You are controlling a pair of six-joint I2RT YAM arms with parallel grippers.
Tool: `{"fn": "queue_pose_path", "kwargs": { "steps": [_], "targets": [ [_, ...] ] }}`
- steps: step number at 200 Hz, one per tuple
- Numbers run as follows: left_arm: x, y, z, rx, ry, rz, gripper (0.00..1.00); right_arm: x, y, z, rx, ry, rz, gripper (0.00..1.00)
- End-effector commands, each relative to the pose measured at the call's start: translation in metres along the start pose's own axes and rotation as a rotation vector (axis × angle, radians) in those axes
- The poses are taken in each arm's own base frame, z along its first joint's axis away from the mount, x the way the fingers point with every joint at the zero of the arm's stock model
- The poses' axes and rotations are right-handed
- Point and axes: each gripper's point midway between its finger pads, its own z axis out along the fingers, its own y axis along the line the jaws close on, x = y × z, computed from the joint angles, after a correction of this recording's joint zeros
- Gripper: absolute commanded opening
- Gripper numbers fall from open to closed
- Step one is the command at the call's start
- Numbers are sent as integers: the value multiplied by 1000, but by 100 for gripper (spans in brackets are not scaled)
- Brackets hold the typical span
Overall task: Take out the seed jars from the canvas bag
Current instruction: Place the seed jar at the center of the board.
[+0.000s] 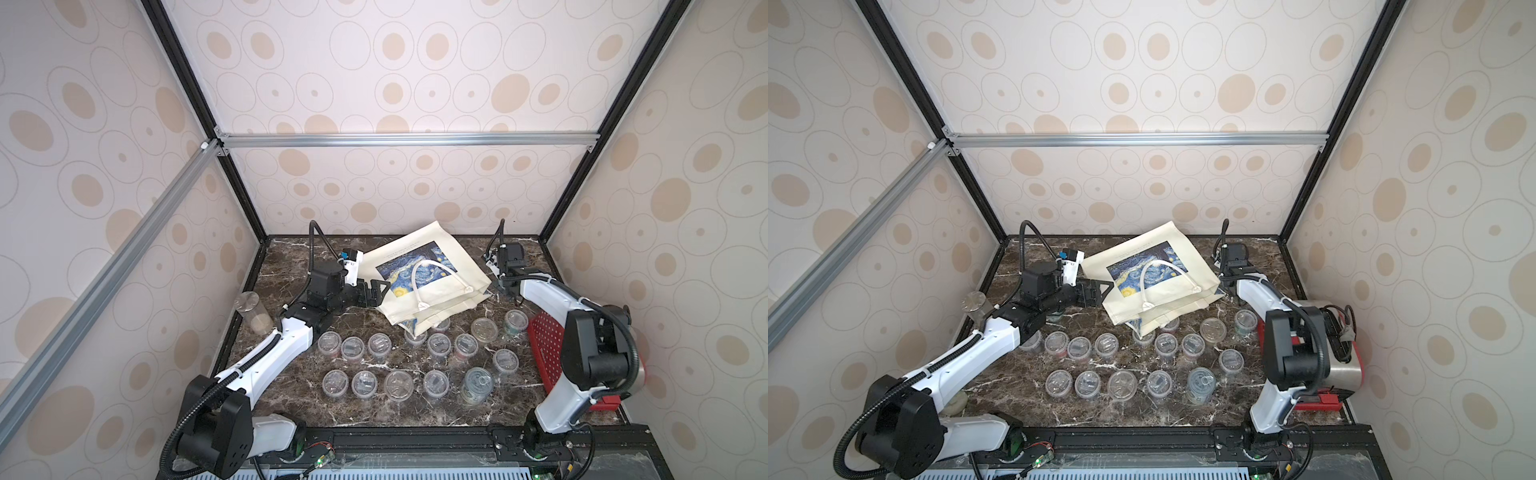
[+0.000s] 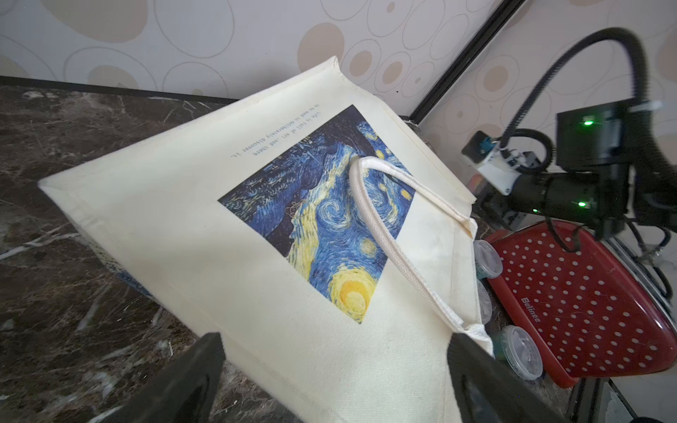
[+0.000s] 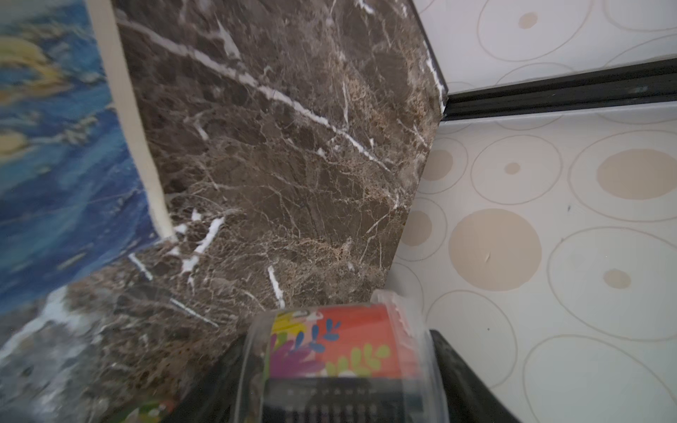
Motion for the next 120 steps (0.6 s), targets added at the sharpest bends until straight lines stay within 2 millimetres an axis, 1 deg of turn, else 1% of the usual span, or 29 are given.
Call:
{"fn": "queue_pose_path", "kwargs": {
  "steps": [1,31,46,67,104,120],
  "targets": [
    [-14,-27,-12,58,-68,190,95,-9,-26,5,107,26,27,60],
    [-17,-32,-8,-35,-100,320,96,-4,-29,29,147,72,24,61],
    [-14,-39,-1,-48,-113,368,96,1,-30,41,168,97,13,64],
    [-10,-49,9,-80,-140,441,97,6,-31,51,171,113,38,63],
    [-5,-57,28,-165,-121,539,98,10,-17,71,170,151,32,63],
    [-4,-56,30,-174,-106,542,98,11,-10,77,156,166,40,62]
  ]
}}
